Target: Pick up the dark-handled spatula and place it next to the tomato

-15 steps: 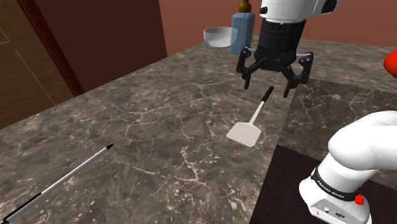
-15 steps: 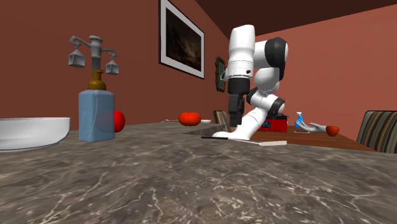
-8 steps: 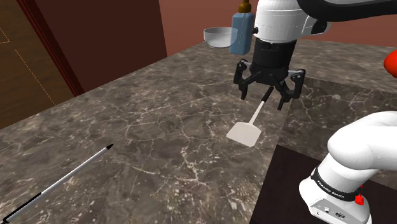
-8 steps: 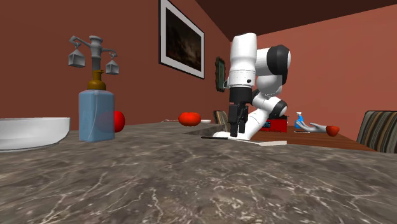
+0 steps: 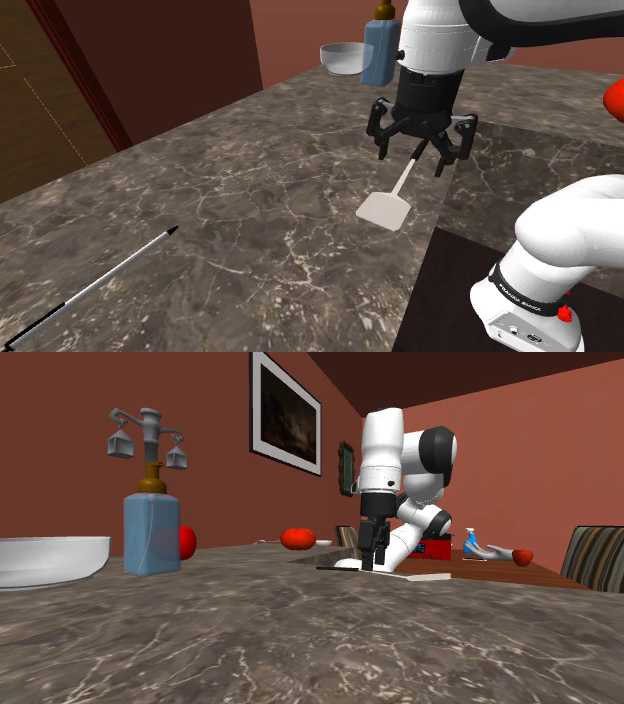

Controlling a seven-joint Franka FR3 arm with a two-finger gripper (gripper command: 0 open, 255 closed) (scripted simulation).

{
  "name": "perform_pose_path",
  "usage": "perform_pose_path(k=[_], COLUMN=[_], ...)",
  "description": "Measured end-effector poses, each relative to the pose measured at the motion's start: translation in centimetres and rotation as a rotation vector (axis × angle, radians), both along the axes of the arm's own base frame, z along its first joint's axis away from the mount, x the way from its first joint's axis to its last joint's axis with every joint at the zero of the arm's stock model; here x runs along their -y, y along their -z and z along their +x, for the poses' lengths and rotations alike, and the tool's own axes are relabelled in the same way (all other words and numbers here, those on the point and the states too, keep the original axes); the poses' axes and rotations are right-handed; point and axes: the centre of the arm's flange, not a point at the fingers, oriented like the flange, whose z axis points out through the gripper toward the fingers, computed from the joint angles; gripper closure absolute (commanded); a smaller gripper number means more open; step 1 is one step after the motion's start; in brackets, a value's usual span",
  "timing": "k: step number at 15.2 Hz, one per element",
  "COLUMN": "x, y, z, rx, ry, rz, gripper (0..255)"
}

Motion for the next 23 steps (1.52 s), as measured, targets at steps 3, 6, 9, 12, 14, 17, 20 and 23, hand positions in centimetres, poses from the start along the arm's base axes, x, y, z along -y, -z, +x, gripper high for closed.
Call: perform_pose_path(k=[3, 6, 9, 12, 14, 17, 20, 23], x=[0.0, 0.0, 0.0, 0.0, 0.0, 0.0, 0.0, 0.1], y=[0.0, 0.0, 0.0, -0.7, -1.6, -3.1, -4.8, -6.2], z=[0.0, 0.0, 0.0, 0.0, 0.0, 0.0, 0.0, 0.0], rx=[0.0, 0.0, 0.0, 0.0, 0.0, 0.0, 0.0, 0.0], ry=[0.0, 0.0, 0.0, 0.0, 0.0, 0.0, 0.0, 0.0], rz=[0.0, 0.0, 0.0, 0.0, 0.0, 0.0, 0.0, 0.0], gripper=[255, 255, 255, 255, 255, 255, 255, 255])
